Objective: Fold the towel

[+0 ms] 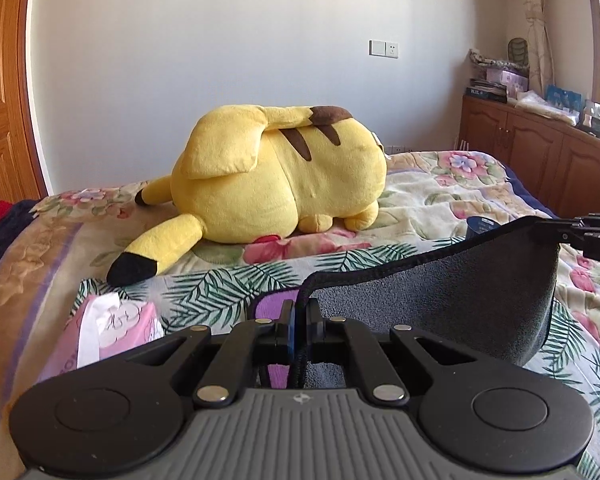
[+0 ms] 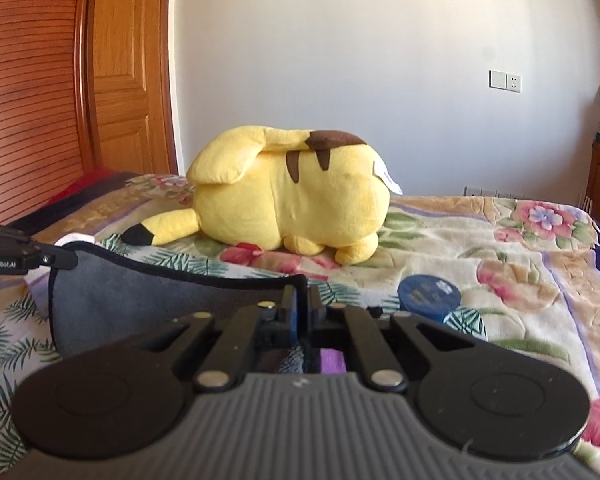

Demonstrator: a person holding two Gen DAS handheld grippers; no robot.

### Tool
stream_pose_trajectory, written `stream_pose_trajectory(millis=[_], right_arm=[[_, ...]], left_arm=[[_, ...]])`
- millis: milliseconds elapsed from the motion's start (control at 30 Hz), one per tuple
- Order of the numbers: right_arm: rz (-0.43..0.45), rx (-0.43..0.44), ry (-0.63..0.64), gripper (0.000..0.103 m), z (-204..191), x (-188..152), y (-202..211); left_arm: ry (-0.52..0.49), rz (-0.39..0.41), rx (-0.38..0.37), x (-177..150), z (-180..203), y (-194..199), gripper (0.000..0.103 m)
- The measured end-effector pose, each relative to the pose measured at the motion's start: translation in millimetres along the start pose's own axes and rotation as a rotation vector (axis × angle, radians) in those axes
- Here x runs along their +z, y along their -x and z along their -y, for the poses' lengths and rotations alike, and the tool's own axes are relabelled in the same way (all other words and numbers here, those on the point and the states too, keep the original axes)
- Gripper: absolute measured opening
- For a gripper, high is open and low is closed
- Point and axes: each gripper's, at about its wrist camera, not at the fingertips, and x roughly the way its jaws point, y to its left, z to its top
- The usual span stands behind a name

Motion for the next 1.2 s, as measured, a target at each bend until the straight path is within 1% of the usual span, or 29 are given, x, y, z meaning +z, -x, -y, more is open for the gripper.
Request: stream_pose_trajectory(millis=[133,367,467,667,833,1000,1200], right_arm=[[0.014,-0.006,0.015,0.005,1,7,-10],[0.031,-0.016,0.029,0.005,5,11,-19],[0.033,-0.029,0.027,0.005,6,11,-24],[0.024,-0.058,0.033,0.005,8,7,-40],[0.025,-0.077,0.038,0.005,13,2,-53],[0.004,-0.093,0.054,0.005,16,-7,-71],[-0.022,-0.104,0.089,0.005,16,-20,-92]], left_arm=[[-0.01,0.014,0.023,8,-2,-10,0.0],[-0.015,0.028,0.039,16,-3,-18,0.0],[-0.024,0.04,0.055,15,-1,-22,0.0],[-0.022,0.035,0.068,13,-1,-42,0.0],[-0.04,0.04,0.086,13,-3,-57,0.0],[-0.046,0.023,0.1,10,-8,-80,0.0],[-0.044,-0.018,0.104,-3,-14,-111,0.0]])
